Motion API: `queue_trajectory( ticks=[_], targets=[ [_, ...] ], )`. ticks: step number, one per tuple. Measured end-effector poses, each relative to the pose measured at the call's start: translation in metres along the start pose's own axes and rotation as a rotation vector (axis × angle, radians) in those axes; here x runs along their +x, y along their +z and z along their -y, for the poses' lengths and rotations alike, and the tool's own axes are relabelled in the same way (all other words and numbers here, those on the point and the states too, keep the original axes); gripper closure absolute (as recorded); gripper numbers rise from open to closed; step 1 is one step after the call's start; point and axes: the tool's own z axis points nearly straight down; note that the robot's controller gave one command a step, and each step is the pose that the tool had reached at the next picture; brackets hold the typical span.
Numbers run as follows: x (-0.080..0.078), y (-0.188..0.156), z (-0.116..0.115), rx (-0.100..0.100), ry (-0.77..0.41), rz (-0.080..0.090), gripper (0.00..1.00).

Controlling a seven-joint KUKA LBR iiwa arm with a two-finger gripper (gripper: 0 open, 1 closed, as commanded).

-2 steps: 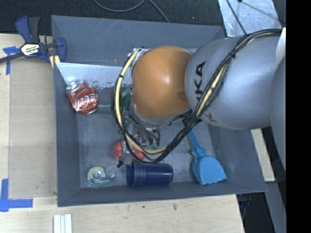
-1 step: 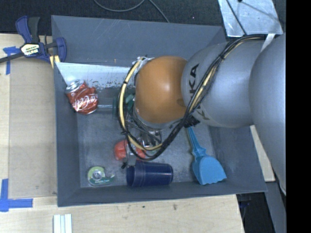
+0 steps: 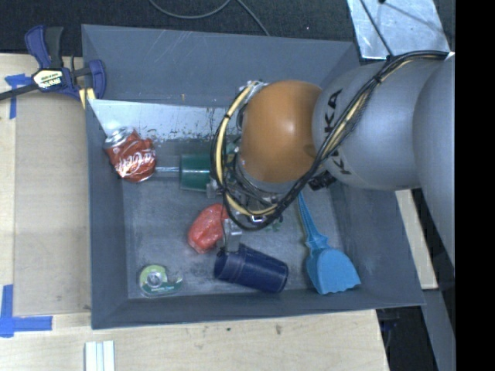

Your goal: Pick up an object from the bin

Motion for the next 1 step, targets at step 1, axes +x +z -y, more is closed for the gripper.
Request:
queue_trajectory(
  ticks=[1],
  targets=[
    [-0.0079,0.0226,0.0065,-0.002,0.08,0.003,0.0]
  ],
)
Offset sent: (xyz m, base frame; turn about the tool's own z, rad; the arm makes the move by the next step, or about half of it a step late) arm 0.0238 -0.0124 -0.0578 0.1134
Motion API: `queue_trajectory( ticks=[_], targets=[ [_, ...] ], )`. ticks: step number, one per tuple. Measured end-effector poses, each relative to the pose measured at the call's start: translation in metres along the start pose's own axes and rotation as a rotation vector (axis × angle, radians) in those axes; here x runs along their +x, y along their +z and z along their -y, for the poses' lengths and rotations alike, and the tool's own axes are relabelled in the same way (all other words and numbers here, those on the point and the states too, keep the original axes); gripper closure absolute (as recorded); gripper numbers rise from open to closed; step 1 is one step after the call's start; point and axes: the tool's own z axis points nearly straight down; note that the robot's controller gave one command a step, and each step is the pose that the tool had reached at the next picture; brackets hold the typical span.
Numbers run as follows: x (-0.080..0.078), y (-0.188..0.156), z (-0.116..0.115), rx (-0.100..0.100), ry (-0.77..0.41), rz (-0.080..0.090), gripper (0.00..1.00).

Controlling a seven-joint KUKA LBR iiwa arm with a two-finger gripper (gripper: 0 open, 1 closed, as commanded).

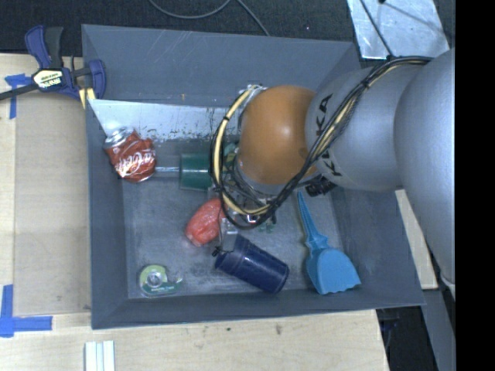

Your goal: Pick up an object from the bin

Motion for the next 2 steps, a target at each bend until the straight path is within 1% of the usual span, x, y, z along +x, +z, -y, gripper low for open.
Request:
queue_trajectory(
  ticks=[1,2],
  targets=[
    [-0.016,0.03,0.003,-0.003,0.028,-0.003,0.0],
    [-0.004,0.031,0.004,-0.004,0.138,-0.008,1.0]
  ],
)
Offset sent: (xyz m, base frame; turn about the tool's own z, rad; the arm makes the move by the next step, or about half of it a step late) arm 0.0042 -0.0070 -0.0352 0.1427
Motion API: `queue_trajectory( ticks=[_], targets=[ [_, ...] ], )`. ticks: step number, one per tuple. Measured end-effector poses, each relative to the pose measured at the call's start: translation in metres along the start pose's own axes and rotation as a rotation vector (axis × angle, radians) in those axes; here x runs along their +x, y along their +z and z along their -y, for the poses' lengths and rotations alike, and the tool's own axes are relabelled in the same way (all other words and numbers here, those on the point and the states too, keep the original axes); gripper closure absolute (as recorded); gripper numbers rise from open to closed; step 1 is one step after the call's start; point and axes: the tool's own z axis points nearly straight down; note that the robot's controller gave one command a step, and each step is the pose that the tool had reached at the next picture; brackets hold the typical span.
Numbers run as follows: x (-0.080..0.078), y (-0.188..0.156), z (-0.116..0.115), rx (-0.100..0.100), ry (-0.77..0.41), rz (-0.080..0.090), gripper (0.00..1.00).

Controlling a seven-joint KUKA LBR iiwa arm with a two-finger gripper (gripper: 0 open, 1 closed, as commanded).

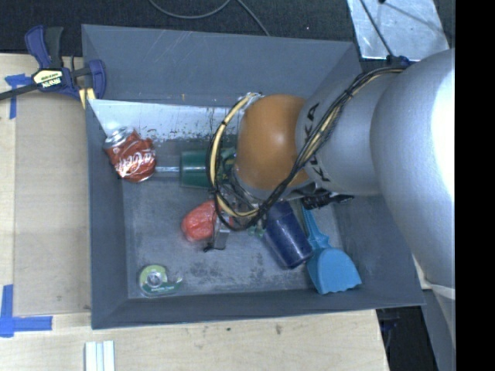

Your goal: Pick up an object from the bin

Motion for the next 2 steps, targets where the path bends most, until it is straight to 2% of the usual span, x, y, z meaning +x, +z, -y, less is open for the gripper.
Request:
queue_trajectory(
  ticks=[2],
  targets=[
    [0.0004,-0.0018,-0.0001,0.0,0.0,0.0,1.0]
  ],
)
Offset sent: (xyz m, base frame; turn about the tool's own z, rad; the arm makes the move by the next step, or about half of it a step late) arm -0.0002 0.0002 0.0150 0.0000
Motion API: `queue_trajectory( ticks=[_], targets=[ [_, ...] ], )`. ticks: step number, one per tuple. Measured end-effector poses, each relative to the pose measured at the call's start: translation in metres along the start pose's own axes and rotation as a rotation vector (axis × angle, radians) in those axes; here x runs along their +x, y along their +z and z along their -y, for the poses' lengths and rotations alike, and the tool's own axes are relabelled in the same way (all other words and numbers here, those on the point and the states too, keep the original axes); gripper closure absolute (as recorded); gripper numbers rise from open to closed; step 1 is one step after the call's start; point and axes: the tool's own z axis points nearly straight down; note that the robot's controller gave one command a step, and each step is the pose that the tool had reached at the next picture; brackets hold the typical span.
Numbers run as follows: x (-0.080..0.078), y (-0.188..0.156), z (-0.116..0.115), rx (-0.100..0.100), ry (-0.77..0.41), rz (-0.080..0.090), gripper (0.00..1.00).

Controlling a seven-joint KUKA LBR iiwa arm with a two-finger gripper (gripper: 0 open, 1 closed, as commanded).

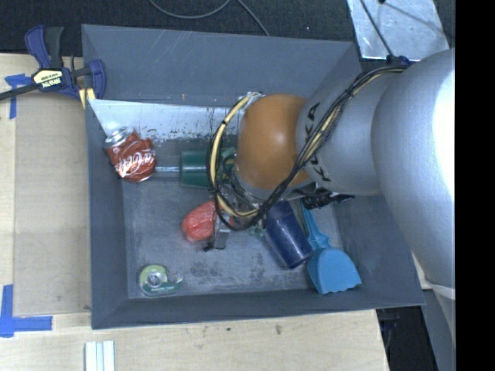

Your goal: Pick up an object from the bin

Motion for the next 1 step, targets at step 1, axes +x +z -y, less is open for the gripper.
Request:
queue_trajectory(
  ticks=[1],
  targets=[
    [0.001,-0.0067,0.0005,0.001,0.0,-0.001,1.0]
  ],
)
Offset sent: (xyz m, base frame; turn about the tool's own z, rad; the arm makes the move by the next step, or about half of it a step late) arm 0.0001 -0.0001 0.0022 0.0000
